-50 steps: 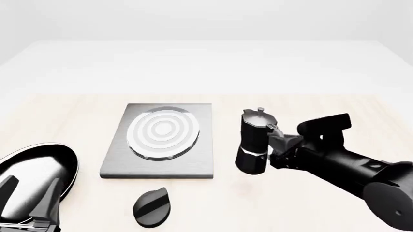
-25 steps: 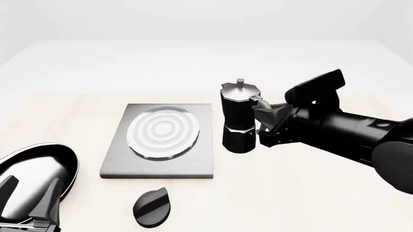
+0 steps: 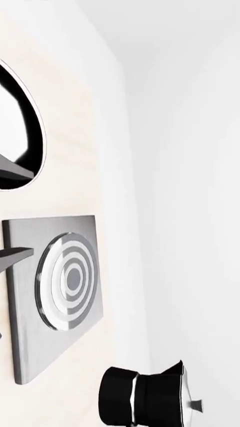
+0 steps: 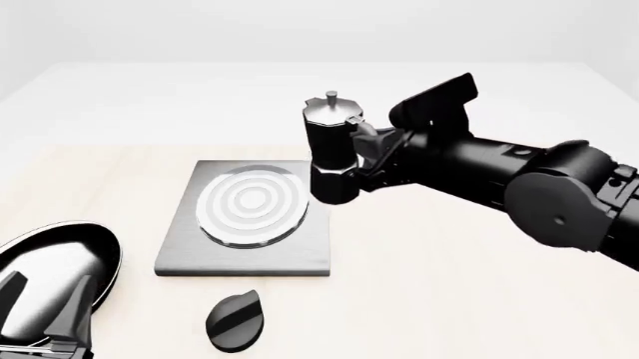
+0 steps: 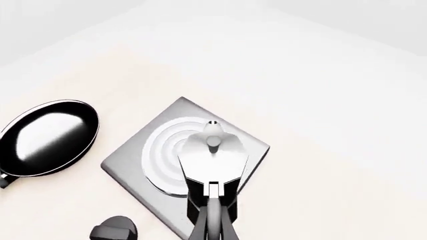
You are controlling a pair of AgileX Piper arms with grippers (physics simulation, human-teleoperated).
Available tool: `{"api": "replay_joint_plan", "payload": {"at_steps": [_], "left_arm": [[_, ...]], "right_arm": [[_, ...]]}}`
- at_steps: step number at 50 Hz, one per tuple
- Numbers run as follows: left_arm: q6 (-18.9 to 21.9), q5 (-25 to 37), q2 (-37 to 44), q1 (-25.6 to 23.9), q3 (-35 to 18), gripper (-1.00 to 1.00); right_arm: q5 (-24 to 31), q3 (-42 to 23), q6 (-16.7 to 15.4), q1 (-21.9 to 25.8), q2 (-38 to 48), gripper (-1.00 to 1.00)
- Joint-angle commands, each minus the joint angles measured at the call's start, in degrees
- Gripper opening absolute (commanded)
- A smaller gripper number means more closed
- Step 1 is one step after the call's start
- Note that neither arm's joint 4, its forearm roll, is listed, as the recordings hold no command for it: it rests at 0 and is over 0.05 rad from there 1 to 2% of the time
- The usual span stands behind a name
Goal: Turn on the stove and put the moka pot on it.
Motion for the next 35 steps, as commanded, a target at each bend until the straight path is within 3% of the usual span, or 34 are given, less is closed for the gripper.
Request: {"api": "replay_joint_plan", "payload": {"at_steps": [1,18,35], "left_arm": [[0.3,0.0,0.0,0.2,0.1,1.0],[0.5,-0.1,1.0,0.1,0.2,1.0],[0.1,-1.1,2.3,0.0,0.2,1.0]], "right_arm": [[-4.0,-4.1,-0.2,1.5,5.4,-1.0],[-9.8,-9.4,0.5,3.0,14.2,-1.0],[-10.4,-16.0,0.1,5.0,21.8,-1.0]]}}
